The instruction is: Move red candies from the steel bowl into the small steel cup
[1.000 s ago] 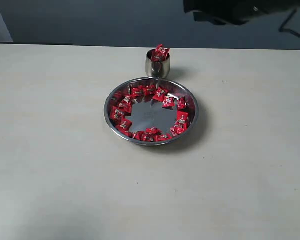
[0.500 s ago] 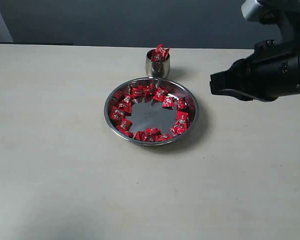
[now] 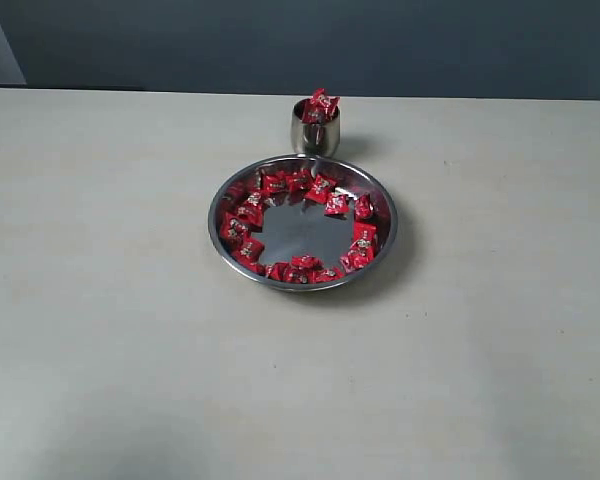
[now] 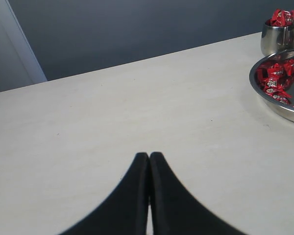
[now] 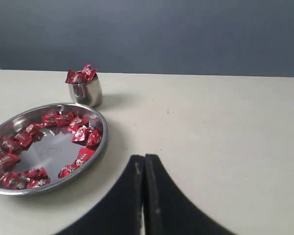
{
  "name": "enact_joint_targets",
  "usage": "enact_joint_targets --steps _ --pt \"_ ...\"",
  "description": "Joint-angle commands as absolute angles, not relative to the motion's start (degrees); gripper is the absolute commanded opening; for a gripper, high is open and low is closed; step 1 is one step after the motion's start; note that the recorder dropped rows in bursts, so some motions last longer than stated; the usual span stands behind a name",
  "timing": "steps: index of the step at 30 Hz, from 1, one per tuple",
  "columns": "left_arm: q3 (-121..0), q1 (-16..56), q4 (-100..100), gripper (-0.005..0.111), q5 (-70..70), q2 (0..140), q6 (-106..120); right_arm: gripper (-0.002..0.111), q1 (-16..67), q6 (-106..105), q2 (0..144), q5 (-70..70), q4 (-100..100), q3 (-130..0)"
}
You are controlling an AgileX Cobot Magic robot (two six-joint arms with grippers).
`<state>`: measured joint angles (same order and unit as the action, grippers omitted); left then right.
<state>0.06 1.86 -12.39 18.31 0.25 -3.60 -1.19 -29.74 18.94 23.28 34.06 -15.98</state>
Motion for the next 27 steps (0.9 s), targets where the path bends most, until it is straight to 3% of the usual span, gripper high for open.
enact_joint_targets --steps 1,11,19,27 --pt "0.00 1.88 -12.52 0.000 17.92 0.00 -3.91 -0.001 -1.69 -29.79 13.25 22.96 34.66 -11.34" --pt "0.00 1.88 -12.52 0.000 17.92 0.00 -3.91 -0.001 -11.71 -9.79 0.00 26.96 18.53 -7.73" --pt "0.00 1.88 -12.52 0.000 17.92 0.00 -3.91 -0.001 -12.04 5.10 0.00 24.05 0.00 -3.12" --pt "0.00 1.88 -12.52 0.000 17.92 0.00 -3.91 -0.001 -12.04 5.22 0.00 21.60 0.00 0.00"
